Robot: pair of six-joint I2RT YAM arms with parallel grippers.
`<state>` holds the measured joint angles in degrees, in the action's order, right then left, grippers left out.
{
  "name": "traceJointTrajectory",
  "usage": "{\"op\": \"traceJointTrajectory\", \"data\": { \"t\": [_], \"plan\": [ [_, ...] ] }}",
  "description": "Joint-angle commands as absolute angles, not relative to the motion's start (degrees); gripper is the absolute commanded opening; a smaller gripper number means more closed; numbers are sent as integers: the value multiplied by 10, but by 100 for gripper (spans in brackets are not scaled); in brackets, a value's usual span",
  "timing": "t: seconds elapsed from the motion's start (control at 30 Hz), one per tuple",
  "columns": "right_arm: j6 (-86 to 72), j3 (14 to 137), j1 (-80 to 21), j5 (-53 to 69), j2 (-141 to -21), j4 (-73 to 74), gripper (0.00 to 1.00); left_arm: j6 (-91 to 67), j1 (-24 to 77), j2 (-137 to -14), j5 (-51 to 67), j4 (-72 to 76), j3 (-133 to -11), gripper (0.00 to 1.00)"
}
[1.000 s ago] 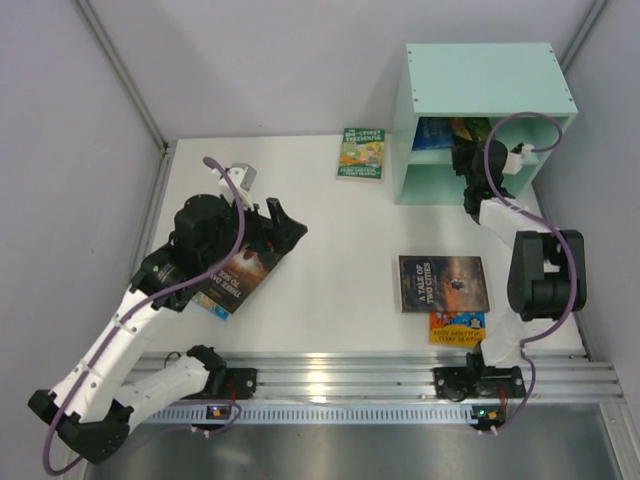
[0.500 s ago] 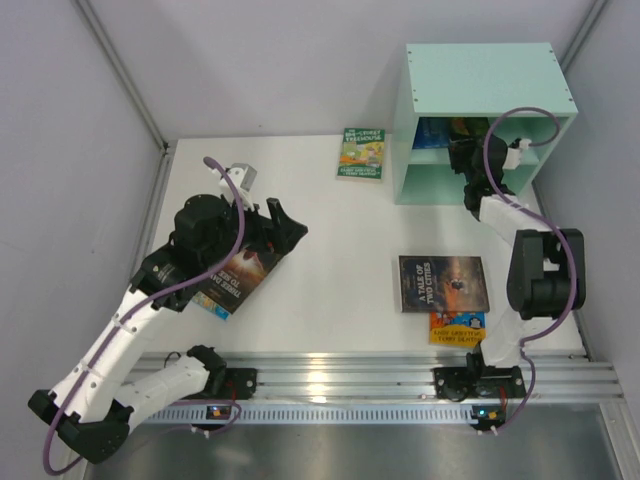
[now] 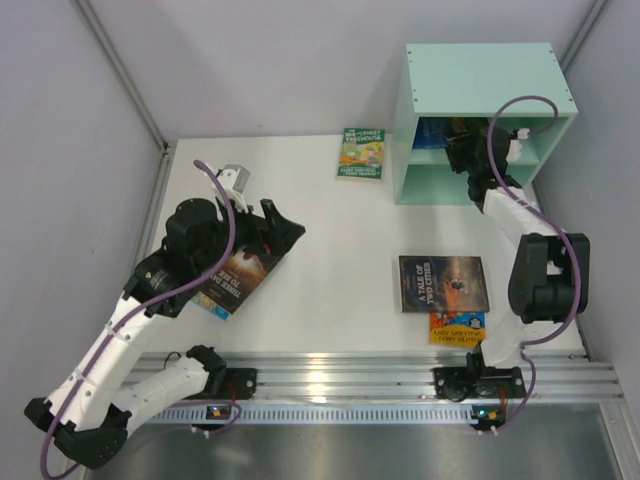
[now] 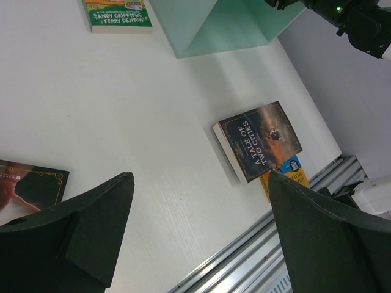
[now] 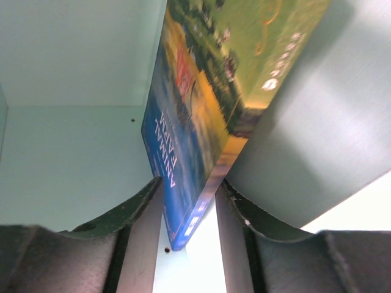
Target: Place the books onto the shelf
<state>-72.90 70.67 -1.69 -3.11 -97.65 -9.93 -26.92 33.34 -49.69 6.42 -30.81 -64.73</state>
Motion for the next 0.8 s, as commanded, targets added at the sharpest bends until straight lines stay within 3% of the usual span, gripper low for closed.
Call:
{"op": "traceJointTrajectory", "data": {
  "t": [0.0,0.6,0.77],
  "plan": [
    [-706,730,-18,-9,-950,-52,41,-269,332,-489,59,-284,-652,96],
    [-697,688,-4,33,-864,-22,54,-269,332,-489,48,-297,-657,96],
    [-691,628,17,82,-801,23,55,-261,332,-490,43,-311,-663,96]
  ]
}}
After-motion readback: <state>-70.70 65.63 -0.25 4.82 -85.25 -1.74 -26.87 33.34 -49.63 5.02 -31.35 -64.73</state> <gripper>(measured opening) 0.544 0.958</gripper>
